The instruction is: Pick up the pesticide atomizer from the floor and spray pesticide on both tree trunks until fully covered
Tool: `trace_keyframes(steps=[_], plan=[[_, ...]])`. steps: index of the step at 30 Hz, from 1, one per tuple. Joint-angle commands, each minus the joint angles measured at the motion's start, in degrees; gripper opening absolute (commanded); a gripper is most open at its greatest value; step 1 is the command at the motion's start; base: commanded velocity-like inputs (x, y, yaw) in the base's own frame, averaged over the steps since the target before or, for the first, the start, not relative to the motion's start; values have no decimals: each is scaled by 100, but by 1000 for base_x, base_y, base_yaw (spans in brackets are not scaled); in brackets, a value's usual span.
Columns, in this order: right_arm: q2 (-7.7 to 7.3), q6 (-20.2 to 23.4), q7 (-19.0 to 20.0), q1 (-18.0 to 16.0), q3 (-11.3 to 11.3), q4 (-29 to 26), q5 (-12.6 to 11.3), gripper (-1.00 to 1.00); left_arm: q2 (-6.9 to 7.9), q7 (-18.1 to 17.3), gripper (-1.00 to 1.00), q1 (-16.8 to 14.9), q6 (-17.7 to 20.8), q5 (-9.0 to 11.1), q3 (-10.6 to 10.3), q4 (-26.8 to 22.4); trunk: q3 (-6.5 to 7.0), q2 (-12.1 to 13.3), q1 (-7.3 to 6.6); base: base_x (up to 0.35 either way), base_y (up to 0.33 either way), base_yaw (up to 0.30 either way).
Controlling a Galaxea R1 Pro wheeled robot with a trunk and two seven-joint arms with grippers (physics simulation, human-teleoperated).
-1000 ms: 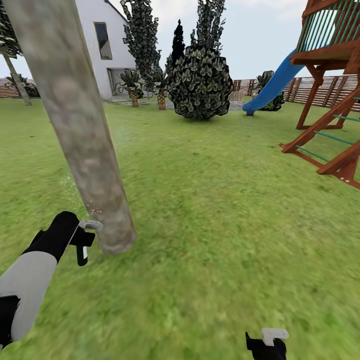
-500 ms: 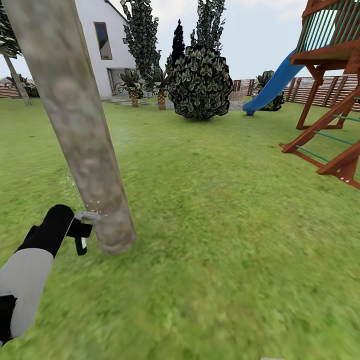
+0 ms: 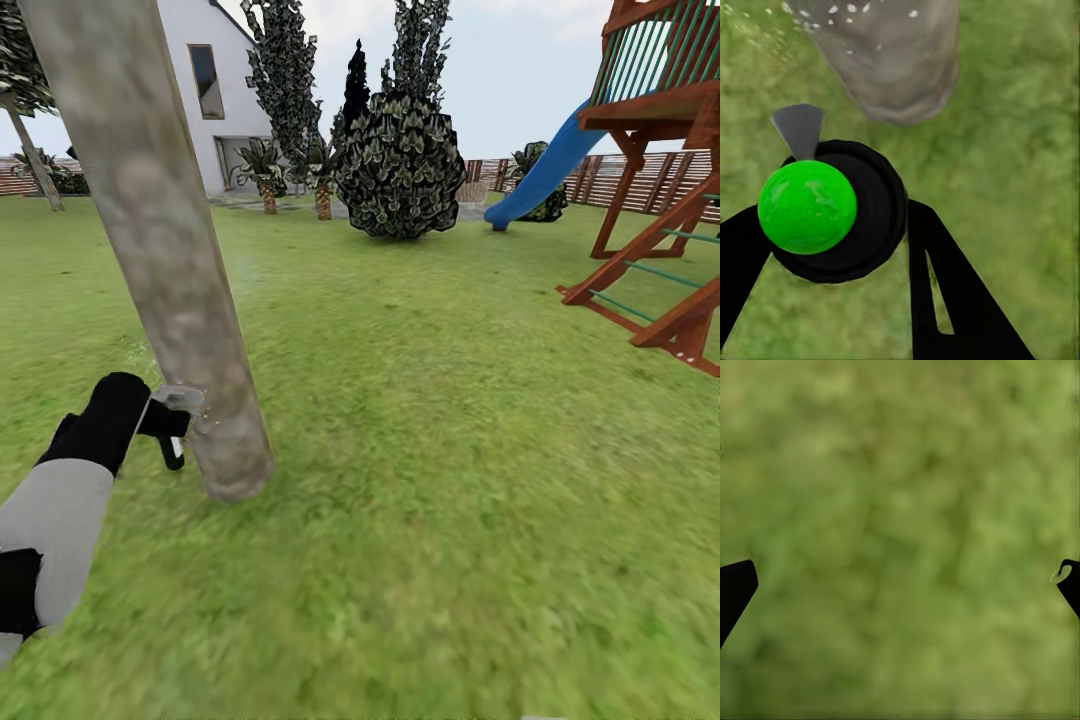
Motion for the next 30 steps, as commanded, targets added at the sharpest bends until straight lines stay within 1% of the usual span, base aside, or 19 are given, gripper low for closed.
trace_keyframes(steps=[1,3,5,6,8,9,10,11,12,13,15,17,19,22,25,27,28,29,30], plan=[[0,0,1,0,0,0,0,100,-107,0,-100,-97,1,-23,-4,2,-1,0,1,0,0,0],[0,0,1,0,0,0,0,100,-114,0,-100,-125,1,-32,-1,7,-1,0,1,0,0,0],[0,0,1,0,0,0,0,100,20,0,-100,-121,1,-29,2,23,-1,0,1,0,0,0],[0,0,1,0,0,0,0,100,43,0,-100,-114,1,-28,-3,25,-1,0,1,0,0,0],[0,0,1,0,0,0,0,100,9,0,-100,-115,1,-22,-4,25,-1,0,1,0,0,0],[-2,0,1,0,0,0,0,100,-48,0,-100,-116,1,-20,-1,26,-1,0,1,0,0,0],[-1,0,1,0,0,0,0,100,-183,0,-100,-119,7,-23,-4,24,-1,0,1,0,0,0],[0,0,1,0,0,0,0,100,-207,0,-100,-123,9,-25,-5,19,-1,0,1,0,0,0],[0,0,1,0,0,0,0,100,-188,0,-100,-125,9,-26,4,-6,-1,0,1,0,0,0],[0,0,-1,0,0,0,0,100,-116,0,-100,-126,12,-27,20,-24,-1,0,1,0,0,0],[0,0,-1,0,0,0,0,100,104,-5,-100,-115,18,-19,37,-40,-1,0,1,0,0,0],[0,0,0,0,0,0,0,100,150,-4,-100,-82,14,-25,34,-45,-1,0,1,0,0,0],[0,0,0,0,0,0,0,100,105,-1,-100,-83,11,-26,7,-44,-1,0,1,0,0,0],[-4,-2,2,0,0,0,2,100,-131,0,-100,-120,17,-36,3,-51,-1,0,1,0,0,0],[-55,-35,26,0,-11,-144,9,100,-177,0,-100,-75,16,-52,-3,-65,-1,0,1,0,0,0],[-34,-57,38,0,-17,-640,-6,100,-134,0,-100,-27,12,-56,-5,-125,-1,0,1,0,-4,0],[23,-65,47,0,7,-745,4,100,-119,3,-100,-1,6,-59,-11,-269,-1,0,1,68,-125,0],[84,-69,51,0,171,-801,32,100,-113,7,-100,75,0,-58,-11,-394,-1,0,1,120,-198,0],[87,-70,45,0,522,-830,65,100,-126,19,-100,258,-40,-45,16,-450,-1,0,1,146,-224,0]])
